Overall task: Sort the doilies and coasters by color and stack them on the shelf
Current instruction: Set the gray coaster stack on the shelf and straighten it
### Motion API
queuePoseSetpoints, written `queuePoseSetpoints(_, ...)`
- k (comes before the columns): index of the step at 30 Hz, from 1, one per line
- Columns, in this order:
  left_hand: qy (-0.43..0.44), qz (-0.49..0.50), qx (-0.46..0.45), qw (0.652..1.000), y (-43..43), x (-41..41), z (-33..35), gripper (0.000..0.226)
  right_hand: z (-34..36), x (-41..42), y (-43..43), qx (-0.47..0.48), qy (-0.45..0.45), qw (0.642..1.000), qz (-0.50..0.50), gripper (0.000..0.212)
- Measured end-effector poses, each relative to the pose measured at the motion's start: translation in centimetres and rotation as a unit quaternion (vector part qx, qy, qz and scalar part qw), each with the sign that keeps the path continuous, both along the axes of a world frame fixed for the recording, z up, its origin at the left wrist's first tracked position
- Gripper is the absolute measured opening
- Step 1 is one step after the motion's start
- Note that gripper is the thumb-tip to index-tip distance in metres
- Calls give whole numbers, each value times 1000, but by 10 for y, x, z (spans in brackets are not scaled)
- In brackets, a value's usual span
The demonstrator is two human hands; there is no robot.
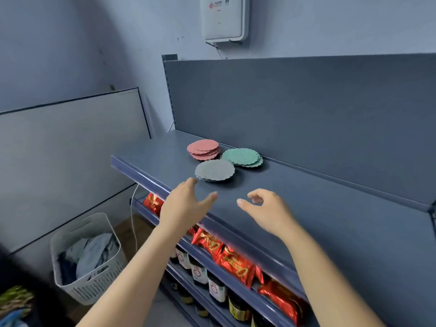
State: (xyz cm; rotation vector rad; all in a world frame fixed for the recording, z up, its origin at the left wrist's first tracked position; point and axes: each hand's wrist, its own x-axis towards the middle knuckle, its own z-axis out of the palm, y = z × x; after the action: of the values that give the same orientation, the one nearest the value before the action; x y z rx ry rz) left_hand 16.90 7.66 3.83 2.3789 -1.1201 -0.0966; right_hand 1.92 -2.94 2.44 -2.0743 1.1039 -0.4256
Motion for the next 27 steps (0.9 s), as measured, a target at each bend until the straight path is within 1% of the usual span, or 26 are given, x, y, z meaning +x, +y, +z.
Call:
queuePoseSetpoints(4,71,-2,30,997,-61,69,2,64,-3,67,-44,33,-7,998,-53,53)
queuePoseSetpoints(7,123,-38,46,991,-100,110,-3,63,-4,104,-63,49,-13,994,-99,56)
queuePoseSetpoints(9,148,-65,58,985,-121,128,-10,61,-6,124,-68,66,-19,990,-126,52)
queuePoseSetpoints(11,159,-91,64,981,-138,141,-14,51,-9,140,-72,82,-35,985,-148,46)
queuePoseSetpoints(13,204,-122,61,969,-150,156,-16,48,-12,154,-73,91,-37,980,-171,42)
queuePoseSetpoints(15,284,-157,53,944,-159,172,-16,48,-14,164,-69,97,-44,974,-202,45)
queuePoseSetpoints(17,350,-192,55,915,-161,185,-14,46,-15,171,-61,106,-75,964,-232,47)
queuePoseSetpoints(18,368,-216,62,902,-160,190,-14,50,-15,173,-56,111,-95,958,-245,47)
queuePoseSetpoints(20,410,-265,68,870,-158,194,-15,67,-13,175,-45,123,-137,945,-269,48)
queuePoseSetpoints(22,447,-317,36,836,-152,192,-18,56,-13,176,-33,131,-180,932,-286,53)
queuePoseSetpoints(24,466,-369,7,804,-143,186,-16,46,-15,177,-18,129,-215,921,-299,53)
queuePoseSetpoints(27,465,-466,-10,753,-132,165,-10,34,-10,166,12,101,-266,892,-350,54)
